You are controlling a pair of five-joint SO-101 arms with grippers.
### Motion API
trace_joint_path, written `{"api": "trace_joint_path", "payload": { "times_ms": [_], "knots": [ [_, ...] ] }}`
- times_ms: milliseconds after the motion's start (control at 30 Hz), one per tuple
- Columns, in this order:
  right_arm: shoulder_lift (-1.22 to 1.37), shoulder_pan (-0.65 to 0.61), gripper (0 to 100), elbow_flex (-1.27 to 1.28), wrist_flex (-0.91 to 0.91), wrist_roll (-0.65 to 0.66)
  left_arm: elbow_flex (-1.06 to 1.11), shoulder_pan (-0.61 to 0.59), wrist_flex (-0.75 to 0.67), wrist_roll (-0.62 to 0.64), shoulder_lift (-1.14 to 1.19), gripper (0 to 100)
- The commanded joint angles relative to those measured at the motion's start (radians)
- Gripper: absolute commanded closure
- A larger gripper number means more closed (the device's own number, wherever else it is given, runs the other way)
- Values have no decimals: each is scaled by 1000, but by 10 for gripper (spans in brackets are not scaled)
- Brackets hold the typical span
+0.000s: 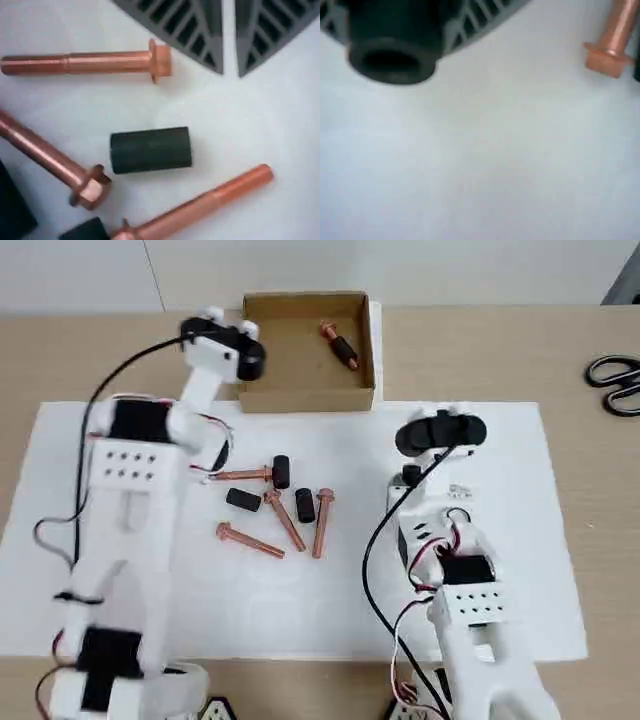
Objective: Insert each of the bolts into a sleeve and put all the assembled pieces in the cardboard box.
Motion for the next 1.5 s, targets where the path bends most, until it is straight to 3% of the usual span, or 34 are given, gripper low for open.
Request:
{"api": "trace_joint_path", "payload": {
  "times_ms": [0,200,433,667,900,1233,1467],
  "knots": [
    [-36,7,994,8,-22,2,-56,38,23,-8,12,994],
    [-36,4,994,9,-24,2,-193,77,74,-161,21,994],
    [-36,4,994,9,-24,2,-229,66,-178,-281,26,994],
    [-36,2,994,12,-24,2,-308,94,57,-580,244,994],
    [-30,2,994,14,-24,0,-565,94,149,-786,453,994],
    [-36,2,994,51,-24,0,-661,143,175,-868,666,990],
    [-36,2,994,69,-24,0,-668,100,176,-865,697,870]
  ]
}}
